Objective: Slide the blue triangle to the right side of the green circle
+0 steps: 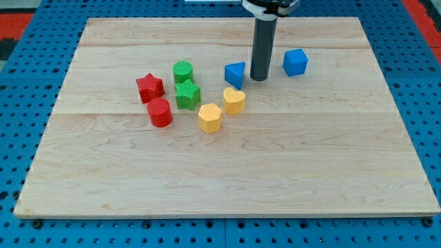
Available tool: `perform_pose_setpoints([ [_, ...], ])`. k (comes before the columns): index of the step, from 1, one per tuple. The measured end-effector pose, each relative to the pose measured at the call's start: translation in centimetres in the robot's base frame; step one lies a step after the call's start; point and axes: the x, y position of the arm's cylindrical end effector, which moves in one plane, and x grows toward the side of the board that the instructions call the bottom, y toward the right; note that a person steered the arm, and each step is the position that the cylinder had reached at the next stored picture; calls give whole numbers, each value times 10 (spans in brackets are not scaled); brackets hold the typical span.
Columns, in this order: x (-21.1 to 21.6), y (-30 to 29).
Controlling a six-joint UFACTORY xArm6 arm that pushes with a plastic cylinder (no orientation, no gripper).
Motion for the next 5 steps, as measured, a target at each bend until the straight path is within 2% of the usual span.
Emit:
perform_pose_setpoints([
  [2,-28,-39],
  [4,-21,-75],
  [5,-20,-58],
])
